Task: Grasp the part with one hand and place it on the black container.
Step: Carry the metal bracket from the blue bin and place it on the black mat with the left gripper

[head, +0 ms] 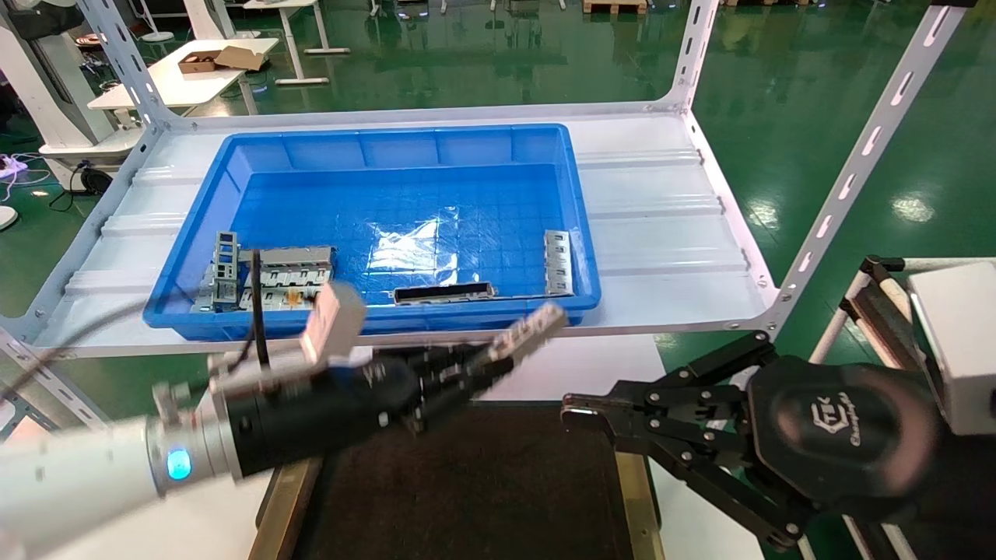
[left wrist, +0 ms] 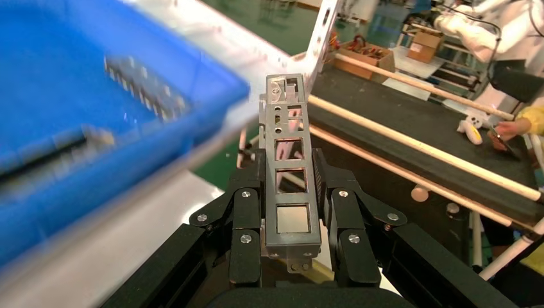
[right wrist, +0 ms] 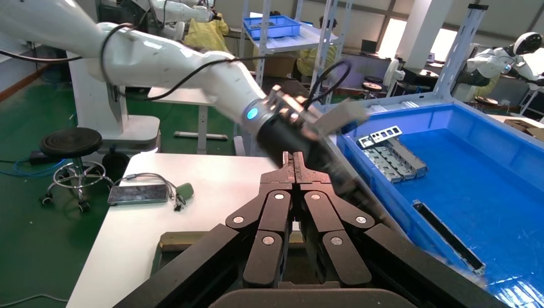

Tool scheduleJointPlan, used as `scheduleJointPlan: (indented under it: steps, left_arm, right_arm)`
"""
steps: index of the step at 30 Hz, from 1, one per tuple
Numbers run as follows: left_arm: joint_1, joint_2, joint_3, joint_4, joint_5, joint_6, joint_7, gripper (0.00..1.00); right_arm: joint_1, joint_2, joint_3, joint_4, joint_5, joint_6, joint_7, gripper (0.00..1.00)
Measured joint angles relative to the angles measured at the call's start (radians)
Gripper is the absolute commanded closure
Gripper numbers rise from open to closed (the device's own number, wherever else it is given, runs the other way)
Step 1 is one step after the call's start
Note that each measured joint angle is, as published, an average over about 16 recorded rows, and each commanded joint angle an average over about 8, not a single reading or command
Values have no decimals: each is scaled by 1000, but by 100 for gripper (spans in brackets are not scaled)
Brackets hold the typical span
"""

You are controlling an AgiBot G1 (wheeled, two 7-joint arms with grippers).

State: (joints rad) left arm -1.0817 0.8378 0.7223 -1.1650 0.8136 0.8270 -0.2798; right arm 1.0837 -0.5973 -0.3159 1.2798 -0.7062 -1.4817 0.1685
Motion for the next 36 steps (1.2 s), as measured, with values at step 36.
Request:
scheduleJointPlan:
  steps: [36]
  left_arm:
    - [296,428,165,116,34,-912,-239,100]
  right_arm:
    - [0,1,-1,0,1,1,-1,100]
